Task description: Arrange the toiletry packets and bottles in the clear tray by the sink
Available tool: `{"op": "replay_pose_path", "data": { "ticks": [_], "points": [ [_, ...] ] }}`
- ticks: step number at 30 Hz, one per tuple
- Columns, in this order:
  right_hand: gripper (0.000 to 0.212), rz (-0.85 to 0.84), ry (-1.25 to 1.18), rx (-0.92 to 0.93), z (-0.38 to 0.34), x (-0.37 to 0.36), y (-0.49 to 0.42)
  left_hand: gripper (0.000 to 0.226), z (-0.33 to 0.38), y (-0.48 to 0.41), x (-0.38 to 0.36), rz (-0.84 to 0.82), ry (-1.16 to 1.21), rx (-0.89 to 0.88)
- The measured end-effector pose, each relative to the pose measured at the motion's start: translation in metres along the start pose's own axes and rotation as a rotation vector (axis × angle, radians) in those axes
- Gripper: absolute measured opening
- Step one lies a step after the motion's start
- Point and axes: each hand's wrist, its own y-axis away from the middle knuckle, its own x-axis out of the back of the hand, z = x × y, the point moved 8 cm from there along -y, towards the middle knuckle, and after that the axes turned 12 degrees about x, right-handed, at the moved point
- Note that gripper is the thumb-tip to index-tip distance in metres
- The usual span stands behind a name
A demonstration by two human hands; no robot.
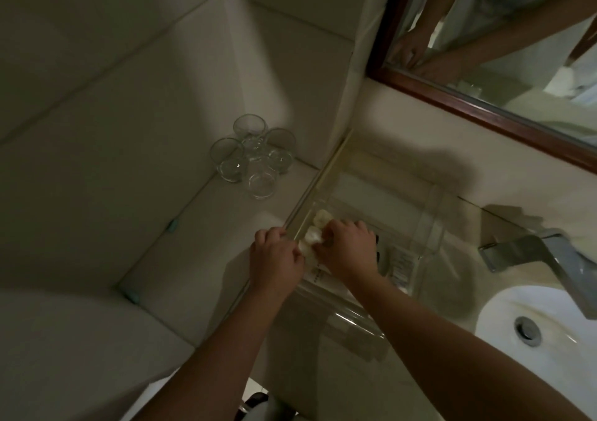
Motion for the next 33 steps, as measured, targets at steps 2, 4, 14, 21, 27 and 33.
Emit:
{"op": "replay_pose_path", "data": {
  "ticks": [2,4,14,21,27,33],
  "points": [
    [0.019,0.063,-0.005,-0.019,0.012,0.010,0.010,0.017,0.002,0.000,0.003,0.033,0.017,-0.004],
    [0.019,0.094,0.027,-0.066,0.028,0.018,0.024,0.013,0.008,-0.001,0.007,0.060,0.051,-0.015],
    [0.020,0.011,0.069,-0.101,0.051,0.016,0.041,0.010,0.031,-0.022,-0.004,0.017,0.000,-0.017],
    [0.020,-0.004,-0.031,-0.090,0.050,0.013,0.038,0.012,0.030,-0.022,-0.007,0.019,-0.019,0.011],
    [0.012,0.003,0.002,-0.012,0.041,0.013,0.034,0.012,0.032,-0.018,-0.003,0.024,0.002,0.012],
    [0.009,0.053,0.013,0.010,0.037,0.013,0.030,0.016,0.033,-0.013,0.004,0.019,0.028,-0.011]
  ]
}}
